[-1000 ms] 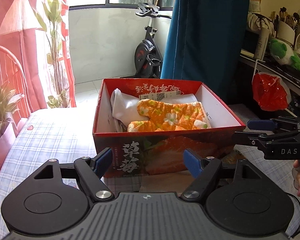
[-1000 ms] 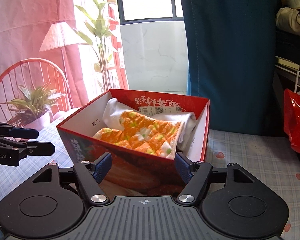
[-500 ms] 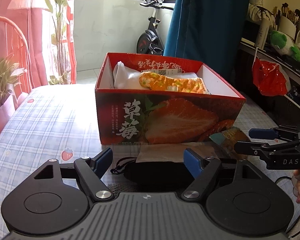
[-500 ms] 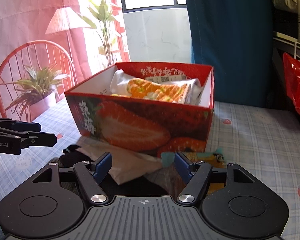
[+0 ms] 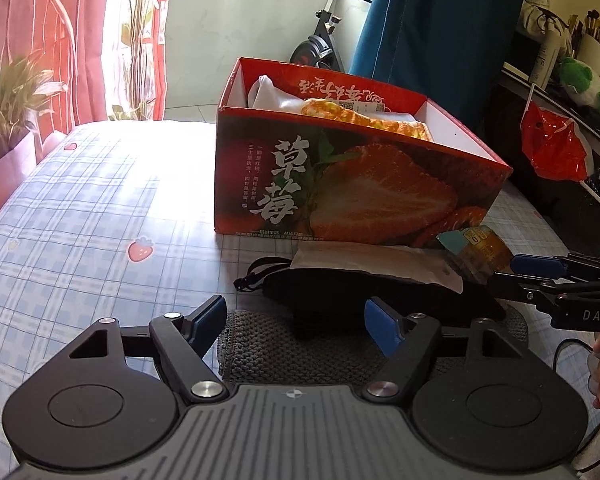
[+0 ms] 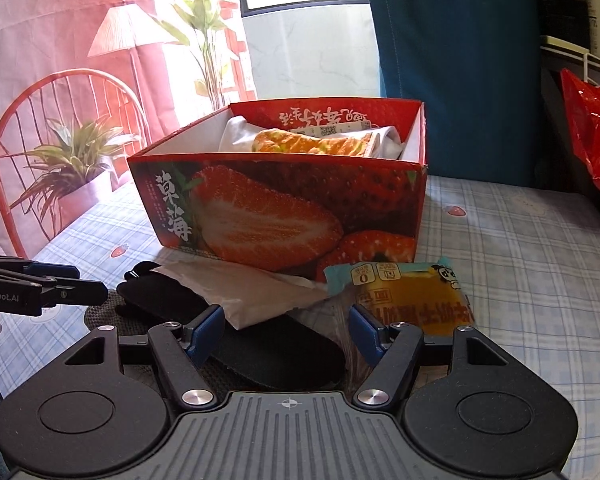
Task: Organize soft objects
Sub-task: 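Move both open grippers down to the white translucent pouch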
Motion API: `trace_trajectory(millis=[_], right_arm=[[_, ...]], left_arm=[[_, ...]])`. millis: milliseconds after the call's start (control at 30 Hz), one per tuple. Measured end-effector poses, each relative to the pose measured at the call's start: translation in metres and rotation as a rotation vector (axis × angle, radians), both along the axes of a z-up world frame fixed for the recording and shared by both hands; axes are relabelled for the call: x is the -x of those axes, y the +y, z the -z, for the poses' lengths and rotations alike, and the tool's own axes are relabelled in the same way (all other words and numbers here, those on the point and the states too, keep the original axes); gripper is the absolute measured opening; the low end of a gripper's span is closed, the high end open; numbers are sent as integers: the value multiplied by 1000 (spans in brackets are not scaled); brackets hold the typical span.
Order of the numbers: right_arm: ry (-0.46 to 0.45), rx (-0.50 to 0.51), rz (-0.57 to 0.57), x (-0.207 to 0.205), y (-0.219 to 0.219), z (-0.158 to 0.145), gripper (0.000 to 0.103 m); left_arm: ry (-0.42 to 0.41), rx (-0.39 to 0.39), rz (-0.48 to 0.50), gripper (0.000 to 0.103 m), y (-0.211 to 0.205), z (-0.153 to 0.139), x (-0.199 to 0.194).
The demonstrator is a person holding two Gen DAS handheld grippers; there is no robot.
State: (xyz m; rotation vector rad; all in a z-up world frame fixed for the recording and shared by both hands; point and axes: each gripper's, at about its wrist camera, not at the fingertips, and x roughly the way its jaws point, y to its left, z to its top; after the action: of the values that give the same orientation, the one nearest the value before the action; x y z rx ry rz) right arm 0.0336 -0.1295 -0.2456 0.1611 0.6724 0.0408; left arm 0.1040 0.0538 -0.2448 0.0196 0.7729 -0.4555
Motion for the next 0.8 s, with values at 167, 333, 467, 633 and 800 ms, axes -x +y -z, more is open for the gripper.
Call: trace_trajectory(millis=[167, 333, 467, 633, 800], right_arm=[[-2, -16, -10, -4, 1, 1, 63], [-1, -21, -25, -13, 6, 3, 62], [13, -32, -18, -25, 9, 6, 62], [29, -43, -12, -43, 16, 12, 61], [80, -28, -1, -56, 24, 25, 56]], left_arm=[[20, 18, -29, 73, 5, 0, -10], [38, 31, -43, 70, 7, 3, -21], [50, 43, -45, 68, 6, 5, -31], [71, 53, -49, 63, 1, 9, -44], [96, 57, -37, 59, -13, 11, -63]])
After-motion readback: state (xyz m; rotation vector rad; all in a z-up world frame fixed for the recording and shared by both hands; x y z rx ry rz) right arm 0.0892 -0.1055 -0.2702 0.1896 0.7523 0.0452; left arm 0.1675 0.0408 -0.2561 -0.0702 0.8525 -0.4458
